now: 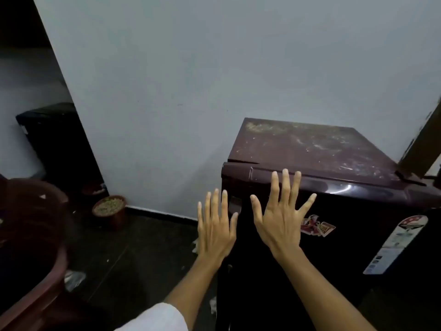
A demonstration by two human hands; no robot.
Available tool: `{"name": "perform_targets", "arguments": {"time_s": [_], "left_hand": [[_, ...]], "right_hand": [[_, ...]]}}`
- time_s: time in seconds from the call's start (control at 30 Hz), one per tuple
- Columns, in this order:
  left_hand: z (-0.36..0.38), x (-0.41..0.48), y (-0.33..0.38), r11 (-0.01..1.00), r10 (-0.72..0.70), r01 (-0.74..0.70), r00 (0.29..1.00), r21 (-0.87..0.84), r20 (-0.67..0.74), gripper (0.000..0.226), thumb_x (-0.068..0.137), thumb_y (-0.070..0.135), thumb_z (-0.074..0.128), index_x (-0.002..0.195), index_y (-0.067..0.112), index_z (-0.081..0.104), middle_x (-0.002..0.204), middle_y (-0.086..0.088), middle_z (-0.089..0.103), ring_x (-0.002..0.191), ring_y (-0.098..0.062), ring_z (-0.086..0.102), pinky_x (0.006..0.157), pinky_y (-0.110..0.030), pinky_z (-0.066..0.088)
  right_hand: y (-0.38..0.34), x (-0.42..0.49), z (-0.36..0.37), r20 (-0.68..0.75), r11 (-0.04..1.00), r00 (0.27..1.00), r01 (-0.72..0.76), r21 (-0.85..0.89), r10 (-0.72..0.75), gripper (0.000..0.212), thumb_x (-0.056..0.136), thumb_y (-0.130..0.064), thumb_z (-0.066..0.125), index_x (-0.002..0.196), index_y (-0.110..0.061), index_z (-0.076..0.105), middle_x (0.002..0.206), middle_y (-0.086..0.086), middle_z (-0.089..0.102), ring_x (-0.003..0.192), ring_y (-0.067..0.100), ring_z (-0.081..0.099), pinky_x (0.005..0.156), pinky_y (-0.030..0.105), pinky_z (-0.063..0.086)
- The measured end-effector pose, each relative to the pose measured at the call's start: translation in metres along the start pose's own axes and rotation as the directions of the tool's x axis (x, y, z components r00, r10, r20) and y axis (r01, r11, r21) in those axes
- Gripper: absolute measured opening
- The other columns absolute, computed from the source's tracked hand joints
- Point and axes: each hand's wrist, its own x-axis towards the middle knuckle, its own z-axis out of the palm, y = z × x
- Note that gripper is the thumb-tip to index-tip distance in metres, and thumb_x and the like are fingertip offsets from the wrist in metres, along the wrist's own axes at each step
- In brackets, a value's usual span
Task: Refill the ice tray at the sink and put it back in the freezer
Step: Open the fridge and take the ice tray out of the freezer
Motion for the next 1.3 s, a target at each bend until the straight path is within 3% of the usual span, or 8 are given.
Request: {"name": "perform_targets", "arguments": {"time_s": [0.13, 0.3, 0.4, 0.53, 0.63, 0.97, 1.13, 1.3], "left_hand": [[0.022, -0.044, -0.009, 0.987, -0.143, 0.148, 0.986, -0.055, 0.088, 0.064, 0.101, 0.046, 0.024, 0.151, 0.009, 0.04, 0.153, -0.013, 0.046, 0.144, -0.028, 0.04, 0.118, -0.051, 0.032], [0.045, -0.064, -0.022, 0.95, -0.12, 0.187, 0.958, -0.249, 0.261, 0.059, 0.105, 0.042, 0.03, 0.158, 0.016, 0.025, 0.162, -0.003, 0.03, 0.151, -0.016, 0.026, 0.124, -0.037, 0.022], [0.056, -0.065, -0.024, 0.774, -0.109, 0.324, 0.915, -0.545, 0.389, 0.06, 0.105, 0.037, 0.043, 0.159, 0.023, 0.021, 0.163, 0.003, 0.027, 0.15, -0.011, 0.025, 0.121, -0.036, 0.031], [0.069, -0.057, -0.029, 0.585, -0.193, 0.456, 0.882, -0.671, 0.43, 0.049, 0.104, 0.033, 0.048, 0.151, 0.021, 0.041, 0.15, 0.002, 0.049, 0.14, -0.011, 0.043, 0.115, -0.041, 0.04], [0.077, -0.05, -0.036, 0.519, -0.178, 0.488, 0.865, -0.702, 0.469, 0.044, 0.103, 0.031, 0.05, 0.144, 0.016, 0.051, 0.138, -0.001, 0.061, 0.129, -0.014, 0.055, 0.108, -0.04, 0.047], [0.092, -0.039, -0.064, 0.446, -0.132, 0.489, 0.864, -0.749, 0.485, 0.033, 0.098, 0.029, 0.062, 0.127, 0.012, 0.064, 0.113, 0.007, 0.069, 0.102, 0.004, 0.063, 0.09, -0.009, 0.049], [0.096, -0.049, -0.065, 0.422, -0.13, 0.506, 0.855, -0.752, 0.502, 0.036, 0.098, 0.032, 0.062, 0.127, 0.011, 0.063, 0.105, 0.017, 0.064, 0.096, 0.017, 0.059, 0.085, -0.003, 0.046], [0.094, -0.04, -0.065, 0.443, -0.129, 0.482, 0.869, -0.756, 0.478, 0.041, 0.097, 0.039, 0.06, 0.129, 0.012, 0.063, 0.111, 0.01, 0.067, 0.104, 0.0, 0.063, 0.089, -0.009, 0.048]], "right_hand": [[-0.015, -0.037, 0.02, 0.08, 0.998, 0.995, -0.056, 0.01, 0.055, 0.077, 0.094, -0.06, 0.037, 0.155, -0.015, 0.024, 0.159, 0.008, 0.024, 0.149, 0.03, 0.017, 0.114, 0.068, 0.014], [-0.036, -0.063, 0.035, 0.145, 0.98, 0.982, -0.141, 0.14, 0.12, 0.074, 0.091, -0.062, 0.049, 0.147, -0.017, 0.034, 0.144, 0.006, 0.04, 0.131, 0.026, 0.04, 0.103, 0.051, 0.039], [-0.048, -0.065, 0.042, 0.219, 0.856, 0.945, -0.314, 0.411, 0.241, 0.07, 0.089, -0.053, 0.06, 0.145, -0.02, 0.032, 0.135, -0.002, 0.045, 0.123, 0.015, 0.045, 0.094, 0.03, 0.045], [-0.054, -0.053, 0.054, 0.394, 0.58, 0.859, -0.511, 0.634, 0.326, 0.073, 0.085, -0.039, 0.073, 0.143, -0.022, 0.031, 0.125, -0.011, 0.046, 0.114, 0.003, 0.046, 0.085, 0.009, 0.036], [-0.052, -0.046, 0.062, 0.453, 0.568, 0.845, -0.529, 0.631, 0.283, 0.058, 0.085, -0.031, 0.075, 0.133, -0.017, 0.045, 0.117, -0.009, 0.056, 0.106, 0.002, 0.055, 0.079, 0.002, 0.041], [-0.038, -0.024, 0.058, 0.603, 0.635, 0.765, -0.585, 0.505, 0.226, 0.026, 0.081, -0.029, 0.08, 0.098, -0.011, 0.07, 0.094, -0.001, 0.074, 0.092, 0.011, 0.069, 0.087, 0.034, 0.057], [-0.047, -0.036, 0.06, 0.596, 0.598, 0.742, -0.637, 0.486, 0.306, 0.038, 0.082, -0.029, 0.079, 0.113, -0.009, 0.069, 0.107, 0.004, 0.073, 0.105, 0.015, 0.068, 0.094, 0.036, 0.055], [-0.052, -0.031, 0.058, 0.576, 0.605, 0.747, -0.637, 0.477, 0.333, 0.049, 0.084, -0.031, 0.076, 0.124, -0.007, 0.063, 0.118, 0.007, 0.07, 0.116, 0.016, 0.063, 0.099, 0.034, 0.053]]}}
